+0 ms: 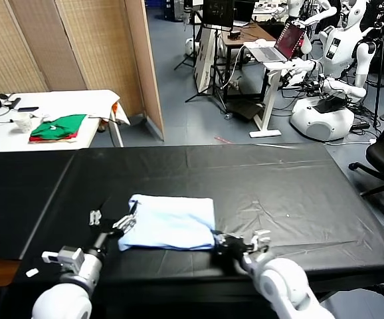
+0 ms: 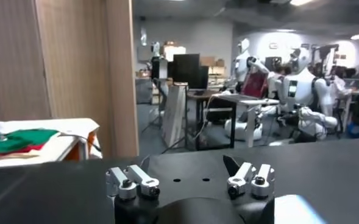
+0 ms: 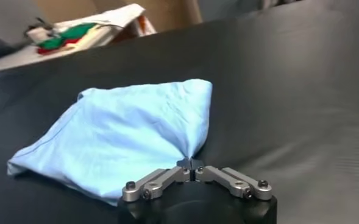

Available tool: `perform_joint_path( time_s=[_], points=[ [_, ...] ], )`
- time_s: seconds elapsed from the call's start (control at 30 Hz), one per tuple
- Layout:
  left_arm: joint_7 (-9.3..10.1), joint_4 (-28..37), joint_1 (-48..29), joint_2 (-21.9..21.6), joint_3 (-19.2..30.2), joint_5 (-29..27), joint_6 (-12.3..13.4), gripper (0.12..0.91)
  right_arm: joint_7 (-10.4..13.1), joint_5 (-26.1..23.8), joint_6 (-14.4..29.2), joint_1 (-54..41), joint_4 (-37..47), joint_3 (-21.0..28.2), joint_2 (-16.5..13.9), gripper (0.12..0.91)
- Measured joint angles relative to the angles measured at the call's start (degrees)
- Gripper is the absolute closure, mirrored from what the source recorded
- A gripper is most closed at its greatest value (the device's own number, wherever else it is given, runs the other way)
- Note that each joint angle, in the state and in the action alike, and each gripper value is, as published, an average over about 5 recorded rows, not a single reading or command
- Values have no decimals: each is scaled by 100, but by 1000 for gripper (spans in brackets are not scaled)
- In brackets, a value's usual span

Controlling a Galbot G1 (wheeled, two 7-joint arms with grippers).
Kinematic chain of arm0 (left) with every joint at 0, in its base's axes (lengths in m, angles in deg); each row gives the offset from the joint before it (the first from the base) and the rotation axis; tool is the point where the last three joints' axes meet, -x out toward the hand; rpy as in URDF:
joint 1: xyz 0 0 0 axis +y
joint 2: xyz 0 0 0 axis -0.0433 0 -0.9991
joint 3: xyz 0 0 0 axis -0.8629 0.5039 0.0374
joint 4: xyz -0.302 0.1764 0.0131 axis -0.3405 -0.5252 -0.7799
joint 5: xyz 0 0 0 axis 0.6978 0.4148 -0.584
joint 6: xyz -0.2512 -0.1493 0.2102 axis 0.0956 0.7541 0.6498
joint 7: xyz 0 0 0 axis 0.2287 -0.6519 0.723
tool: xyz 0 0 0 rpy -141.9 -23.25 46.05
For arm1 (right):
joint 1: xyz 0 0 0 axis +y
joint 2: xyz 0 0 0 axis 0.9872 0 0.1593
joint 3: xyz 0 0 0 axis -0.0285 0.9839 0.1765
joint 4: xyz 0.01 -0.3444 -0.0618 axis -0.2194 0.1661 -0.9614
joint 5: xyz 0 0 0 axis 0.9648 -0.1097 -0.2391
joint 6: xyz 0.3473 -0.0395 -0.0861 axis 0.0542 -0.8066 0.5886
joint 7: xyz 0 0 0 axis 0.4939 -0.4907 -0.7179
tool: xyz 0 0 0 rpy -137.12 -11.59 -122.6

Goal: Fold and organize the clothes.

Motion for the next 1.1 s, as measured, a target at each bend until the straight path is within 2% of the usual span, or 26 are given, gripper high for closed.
perform_joint_path(
  time_s=[0.1,0.13,0.3,0.47,0.57,0.67,0.9,1.1],
  points=[
    [81,35,-30,-28,-13,132,-37,123,-49,-41,-8,214,-261,-281,-120,861],
    [94,38,-34,-35,-9,144,-25,123,-71,-66,-8,277,-337,-348,-139,831],
    [134,41,-22,-84,31,133,86,123,-117,-153,-8,523,-616,-567,-210,562],
    [317,25,20,-97,55,264,48,123,-136,-278,-8,726,-862,-679,-281,263],
    [334,6,59,-92,49,279,5,123,-160,-586,137,927,-1031,-703,-297,148],
    [327,-14,119,-115,29,270,-19,123,-143,-996,678,1249,-1243,-749,-272,122],
    [400,0,231,-188,24,370,-84,123,9,-1942,2130,2136,-1629,-854,-229,118],
    [445,-82,433,-255,-32,377,-95,123,322,-2656,3455,2843,-1678,-1012,-140,118]
  ],
)
